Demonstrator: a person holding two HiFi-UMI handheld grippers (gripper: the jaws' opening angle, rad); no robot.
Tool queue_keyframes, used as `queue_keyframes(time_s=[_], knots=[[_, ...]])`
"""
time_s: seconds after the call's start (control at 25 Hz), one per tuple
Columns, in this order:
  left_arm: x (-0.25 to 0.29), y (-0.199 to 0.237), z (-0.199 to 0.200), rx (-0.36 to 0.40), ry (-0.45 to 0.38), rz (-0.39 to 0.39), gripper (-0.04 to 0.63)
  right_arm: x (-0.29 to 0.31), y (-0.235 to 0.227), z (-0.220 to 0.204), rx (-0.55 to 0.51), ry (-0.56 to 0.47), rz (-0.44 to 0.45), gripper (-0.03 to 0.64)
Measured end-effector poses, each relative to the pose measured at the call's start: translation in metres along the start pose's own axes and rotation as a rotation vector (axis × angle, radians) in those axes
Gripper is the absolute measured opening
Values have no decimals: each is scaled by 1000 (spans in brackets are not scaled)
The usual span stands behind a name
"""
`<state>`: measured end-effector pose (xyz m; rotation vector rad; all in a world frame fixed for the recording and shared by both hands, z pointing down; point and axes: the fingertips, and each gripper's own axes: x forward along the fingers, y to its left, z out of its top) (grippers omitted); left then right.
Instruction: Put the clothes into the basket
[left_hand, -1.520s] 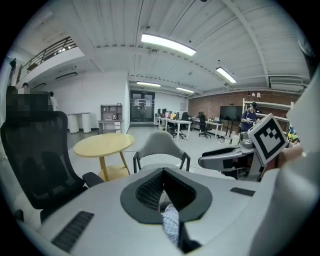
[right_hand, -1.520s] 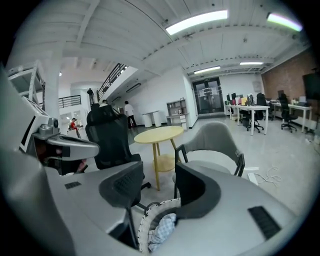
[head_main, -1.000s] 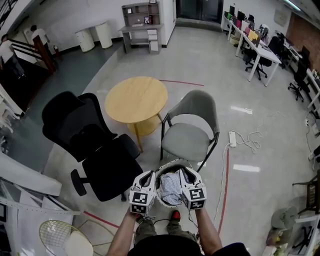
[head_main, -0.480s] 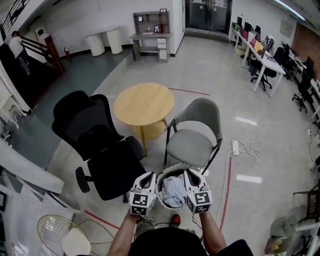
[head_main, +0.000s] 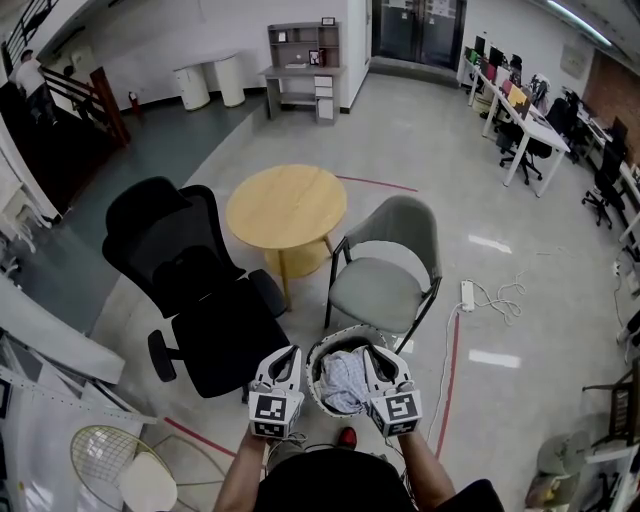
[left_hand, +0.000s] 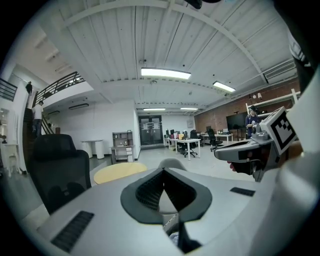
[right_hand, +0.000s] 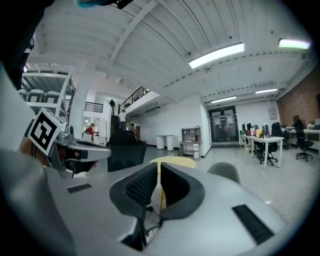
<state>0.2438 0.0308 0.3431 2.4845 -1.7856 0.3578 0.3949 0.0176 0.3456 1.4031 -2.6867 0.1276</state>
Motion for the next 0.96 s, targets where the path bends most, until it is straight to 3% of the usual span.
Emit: queue_keyframes(time_s=[0.96], knots=[[-4,-3,-13,-27,26,0,6,-5,1,-5,16,0,-3,43]])
